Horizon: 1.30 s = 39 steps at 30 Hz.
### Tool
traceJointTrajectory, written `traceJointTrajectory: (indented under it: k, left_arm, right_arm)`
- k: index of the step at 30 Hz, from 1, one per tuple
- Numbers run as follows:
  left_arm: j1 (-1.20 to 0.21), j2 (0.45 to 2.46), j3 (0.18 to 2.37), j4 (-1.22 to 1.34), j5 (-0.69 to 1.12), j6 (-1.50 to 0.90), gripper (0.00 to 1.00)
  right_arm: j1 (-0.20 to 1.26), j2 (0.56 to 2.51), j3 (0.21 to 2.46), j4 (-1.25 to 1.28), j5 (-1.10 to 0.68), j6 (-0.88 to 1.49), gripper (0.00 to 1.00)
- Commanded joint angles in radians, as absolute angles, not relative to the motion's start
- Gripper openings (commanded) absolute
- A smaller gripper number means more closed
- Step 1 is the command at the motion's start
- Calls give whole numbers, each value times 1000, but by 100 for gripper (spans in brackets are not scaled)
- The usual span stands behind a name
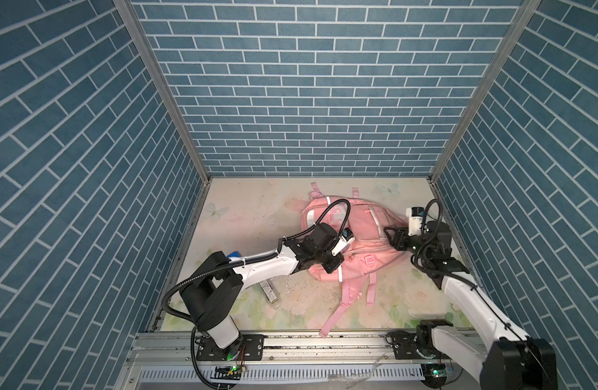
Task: Pack books, pencil case, and school supplies into a backpack
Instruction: Zip the student bag at the center of the table.
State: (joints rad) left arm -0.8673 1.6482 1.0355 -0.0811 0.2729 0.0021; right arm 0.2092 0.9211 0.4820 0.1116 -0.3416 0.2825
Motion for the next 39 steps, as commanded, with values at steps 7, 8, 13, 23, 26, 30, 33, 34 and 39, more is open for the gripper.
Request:
traceJointTrajectory:
  k: [7, 8, 13, 23, 26, 30, 33, 34, 39]
  left_arm:
    - [-833, 1638, 1117, 95, 427, -262, 0]
    - [-834, 1642, 1122, 97, 427, -273, 0]
    - [-833, 1627, 1107, 115, 394, -339, 0]
    - [-847, 1591, 1064, 227, 395, -539, 0]
    - [-864, 1597, 1073, 253, 387, -575, 0]
    - [-885, 1618, 1106, 239, 383, -583, 0]
    - [-895, 1628, 1120, 230, 384, -591, 0]
    - [-896, 1631, 1125, 228, 385, -592, 0]
    - [-904, 1646, 1150, 231, 398, -606, 0]
  right_arm:
    - [622, 701, 193, 401, -14, 95, 45]
    - [662, 706, 194, 399, 44, 82, 45]
    - [714, 689, 176, 447, 136, 79, 49]
    - [751, 799, 192, 553, 106, 1, 46]
    - [795, 823, 209, 557, 196, -61, 45]
    - [839, 844, 214, 587, 344, -109, 45]
    - [868, 858, 213, 612, 427, -148, 46]
    - [877, 863, 213, 620, 448, -166, 47]
    - [937, 937, 230, 651, 624, -260, 51]
